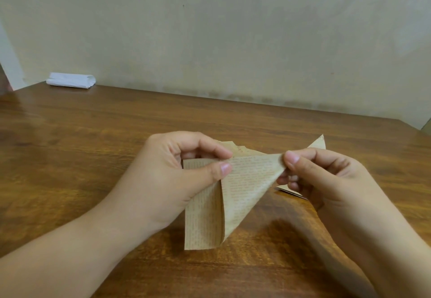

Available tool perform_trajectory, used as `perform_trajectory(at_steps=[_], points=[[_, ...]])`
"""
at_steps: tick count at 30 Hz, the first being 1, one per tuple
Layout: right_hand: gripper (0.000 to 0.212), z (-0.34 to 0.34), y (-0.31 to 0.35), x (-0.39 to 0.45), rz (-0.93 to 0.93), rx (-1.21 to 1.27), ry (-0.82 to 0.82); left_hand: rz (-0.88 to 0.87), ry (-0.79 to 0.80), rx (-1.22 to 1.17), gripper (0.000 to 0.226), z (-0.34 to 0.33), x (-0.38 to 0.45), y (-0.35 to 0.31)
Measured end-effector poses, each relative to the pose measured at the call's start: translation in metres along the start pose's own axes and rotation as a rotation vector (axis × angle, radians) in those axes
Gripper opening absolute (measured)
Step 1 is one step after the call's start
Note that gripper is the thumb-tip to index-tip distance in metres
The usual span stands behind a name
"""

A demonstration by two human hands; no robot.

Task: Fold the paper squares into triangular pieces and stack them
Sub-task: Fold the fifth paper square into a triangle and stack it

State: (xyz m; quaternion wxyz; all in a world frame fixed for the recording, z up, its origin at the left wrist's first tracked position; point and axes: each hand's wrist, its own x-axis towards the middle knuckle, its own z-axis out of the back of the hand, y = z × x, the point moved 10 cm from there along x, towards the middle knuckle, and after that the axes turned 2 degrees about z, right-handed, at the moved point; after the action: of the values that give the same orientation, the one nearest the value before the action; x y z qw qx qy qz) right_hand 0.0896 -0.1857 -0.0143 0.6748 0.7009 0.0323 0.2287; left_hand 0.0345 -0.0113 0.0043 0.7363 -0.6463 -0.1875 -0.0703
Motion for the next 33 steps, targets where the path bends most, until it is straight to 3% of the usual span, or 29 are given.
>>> perform_trajectory(at_steps=[3,7,33], points=[[0.045,0.000,-0.001,-0.001,-0.021,0.009,-0.006,-0.005,-0.007,0.026,0.017,0.001,0.000,0.000],[0.010,0.000,-0.003,-0.003,-0.089,0.037,-0.030,-0.012,-0.002,0.057,0.016,0.000,0.000,0.000],[0.012,-0.001,0.010,-0.004,-0.045,-0.031,-0.025,-0.032,-0.028,0.029,0.017,0.000,0.002,-0.004]])
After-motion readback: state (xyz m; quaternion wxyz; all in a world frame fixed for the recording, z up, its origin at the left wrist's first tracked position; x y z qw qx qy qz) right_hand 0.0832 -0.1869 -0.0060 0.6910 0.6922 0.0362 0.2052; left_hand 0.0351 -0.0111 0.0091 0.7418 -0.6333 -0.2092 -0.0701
